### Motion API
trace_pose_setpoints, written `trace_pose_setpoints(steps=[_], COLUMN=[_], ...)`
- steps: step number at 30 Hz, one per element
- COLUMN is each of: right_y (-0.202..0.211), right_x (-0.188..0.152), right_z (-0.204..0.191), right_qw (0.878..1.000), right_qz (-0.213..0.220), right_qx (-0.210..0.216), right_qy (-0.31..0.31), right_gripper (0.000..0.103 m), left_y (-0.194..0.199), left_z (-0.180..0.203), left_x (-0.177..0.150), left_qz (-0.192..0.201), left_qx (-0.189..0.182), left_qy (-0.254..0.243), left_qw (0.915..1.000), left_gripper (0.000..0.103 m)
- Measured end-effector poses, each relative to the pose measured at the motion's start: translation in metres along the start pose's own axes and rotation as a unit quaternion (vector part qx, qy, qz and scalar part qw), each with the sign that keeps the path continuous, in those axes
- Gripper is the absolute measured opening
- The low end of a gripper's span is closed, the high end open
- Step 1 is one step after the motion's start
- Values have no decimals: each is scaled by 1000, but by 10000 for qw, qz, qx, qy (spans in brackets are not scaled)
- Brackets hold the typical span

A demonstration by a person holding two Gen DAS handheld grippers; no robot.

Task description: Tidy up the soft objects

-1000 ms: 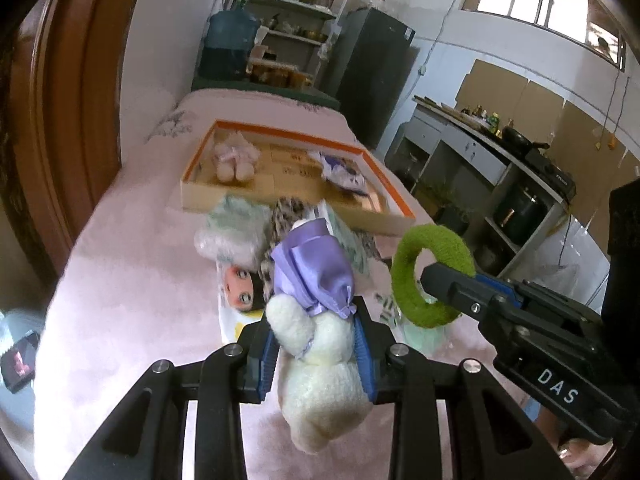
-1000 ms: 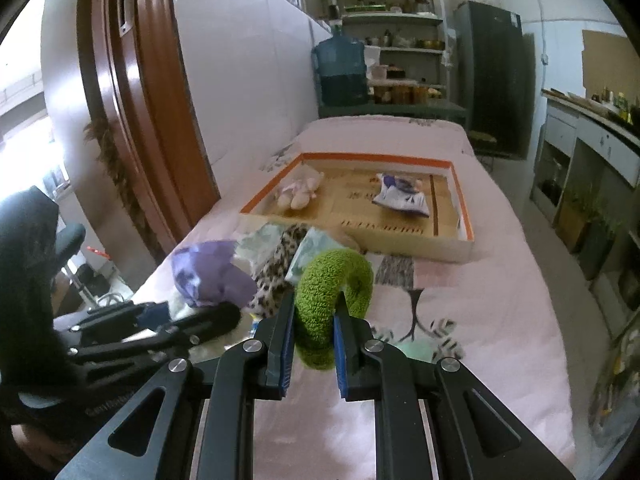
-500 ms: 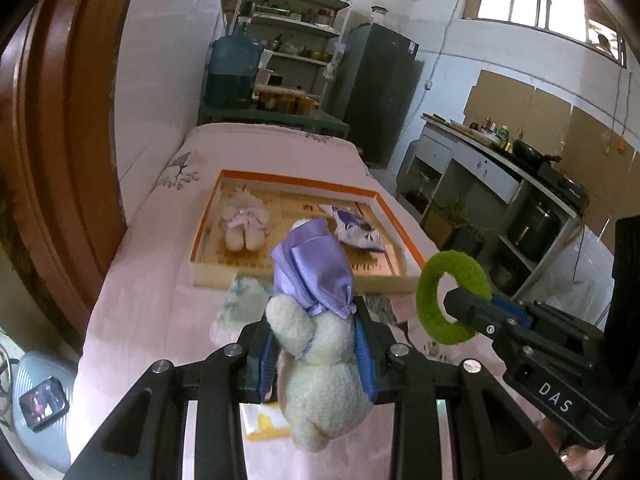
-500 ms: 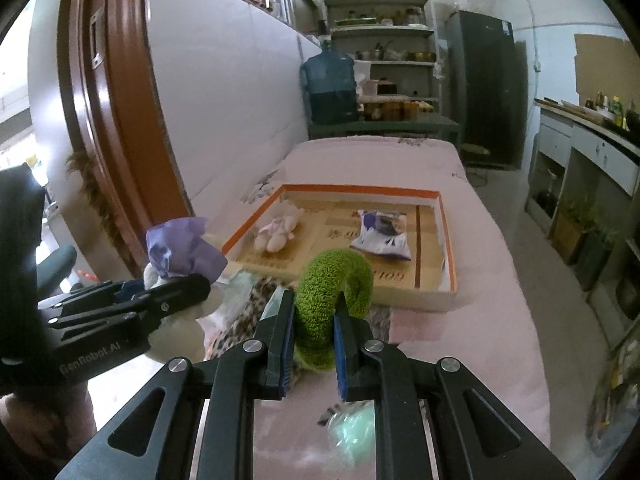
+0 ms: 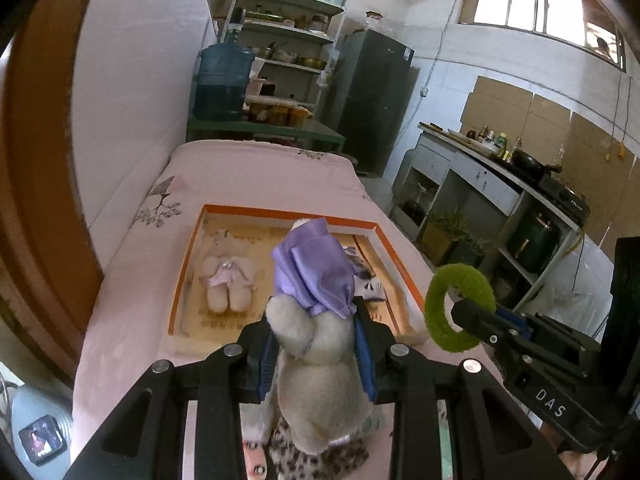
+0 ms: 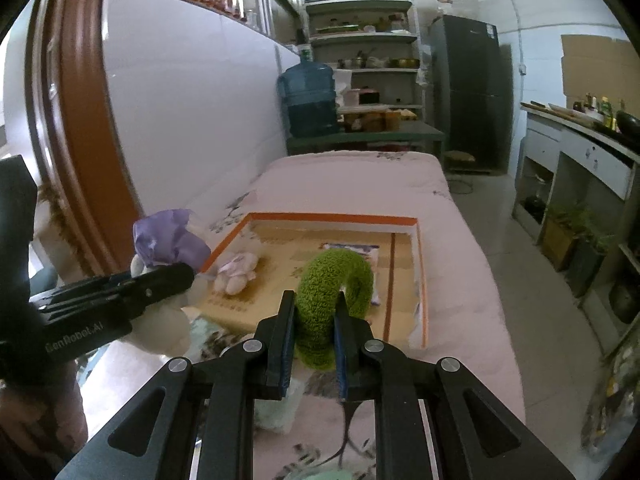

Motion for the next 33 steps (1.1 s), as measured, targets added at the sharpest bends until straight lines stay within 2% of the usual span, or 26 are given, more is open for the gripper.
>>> trace_pose_setpoints(steps=[12,20,33], right_y=[-38,-79,-141], right_x=[26,43,72], right_z=[18,35,64], right_qw=[9996,9984,9967], right_qz=[-82,-275,-644], right_qx=[-191,-330,-124], right_qy=[170,377,483], right_gripper=[17,17,17], left_y=[-47,-88,-155], left_z=[1,-10,-28], left_x=[31,45,70], left_qz=[-194,-461,-1050], left_qx=[-55,-116,-83], left_qy=[-100,27,198], left_qw=[9997,9989,9942], left_gripper=[34,34,34])
Point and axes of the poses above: each gripper's, at about its wrist camera, not at the fingertips, and y roughly against the way its jaws point, z to its right, x to its top, the point moved 2 cm from there along -y, roughly the way its jaws point, and after that the axes turned 10 degrees about -y, right-handed, at the moved point
